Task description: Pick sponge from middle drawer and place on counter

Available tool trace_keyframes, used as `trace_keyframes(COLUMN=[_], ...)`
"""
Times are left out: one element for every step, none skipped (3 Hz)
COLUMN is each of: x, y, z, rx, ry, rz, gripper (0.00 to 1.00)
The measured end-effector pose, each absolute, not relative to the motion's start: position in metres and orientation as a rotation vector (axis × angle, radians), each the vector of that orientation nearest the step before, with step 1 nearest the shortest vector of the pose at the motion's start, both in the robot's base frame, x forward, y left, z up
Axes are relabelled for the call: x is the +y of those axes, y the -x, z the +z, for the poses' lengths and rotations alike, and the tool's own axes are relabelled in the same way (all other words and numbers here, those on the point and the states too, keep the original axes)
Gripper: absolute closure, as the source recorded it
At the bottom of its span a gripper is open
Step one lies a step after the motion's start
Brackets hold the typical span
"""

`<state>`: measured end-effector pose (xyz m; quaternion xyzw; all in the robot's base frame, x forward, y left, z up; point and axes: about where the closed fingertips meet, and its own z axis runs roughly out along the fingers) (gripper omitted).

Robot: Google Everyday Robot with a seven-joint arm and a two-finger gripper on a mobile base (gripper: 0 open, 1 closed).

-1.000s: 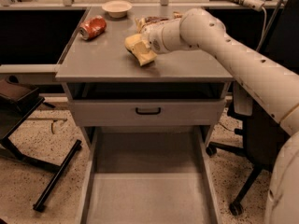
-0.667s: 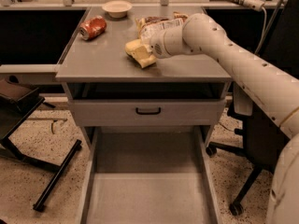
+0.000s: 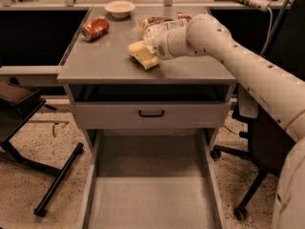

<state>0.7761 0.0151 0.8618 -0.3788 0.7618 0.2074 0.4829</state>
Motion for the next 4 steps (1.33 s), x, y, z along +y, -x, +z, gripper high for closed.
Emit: trace_keyframes(x=[0.0152, 0.0152, 0.0152, 0.0153], y=[-0.7761, -0.7761, -0.7761, -0.7761], z=[0.8618, 0.8618, 0.8618, 0.8617], rx=[1.856, 1.856, 1.856, 1.856], ry=[0.923, 0.923, 0.923, 0.923], rz=[0.505, 0.505, 0.505, 0.506], gripper=[0.35, 0.12, 0.00, 0.00])
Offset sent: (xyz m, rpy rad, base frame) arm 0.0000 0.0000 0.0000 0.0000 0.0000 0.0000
